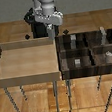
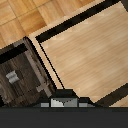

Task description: Place the milk carton into the appropriate compartment.

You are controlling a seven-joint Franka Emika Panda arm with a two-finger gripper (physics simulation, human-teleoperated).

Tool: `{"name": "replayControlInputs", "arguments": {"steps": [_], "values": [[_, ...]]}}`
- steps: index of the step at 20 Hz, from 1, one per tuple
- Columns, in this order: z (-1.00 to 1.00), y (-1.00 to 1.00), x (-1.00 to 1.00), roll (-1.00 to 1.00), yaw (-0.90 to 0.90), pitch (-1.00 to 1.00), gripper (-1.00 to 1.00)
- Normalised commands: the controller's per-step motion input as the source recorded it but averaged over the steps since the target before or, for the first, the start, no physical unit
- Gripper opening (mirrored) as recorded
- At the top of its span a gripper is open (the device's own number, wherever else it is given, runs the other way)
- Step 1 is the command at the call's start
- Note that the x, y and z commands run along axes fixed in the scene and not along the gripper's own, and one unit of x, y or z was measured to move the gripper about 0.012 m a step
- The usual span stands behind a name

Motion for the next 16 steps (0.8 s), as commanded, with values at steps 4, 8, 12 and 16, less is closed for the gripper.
{"name": "replayControlInputs", "arguments": {"steps": [4, 8, 12, 16], "values": [[0.00, 0.75, 0.00, 0.00, 0.00, 0.00, -1.00], [0.00, 1.00, -0.04, 0.00, 0.00, 0.00, -1.00], [0.00, 0.00, -0.75, 0.00, 0.00, 0.00, -1.00], [0.00, 0.33, -0.50, 0.00, 0.00, 0.00, -1.00]]}}
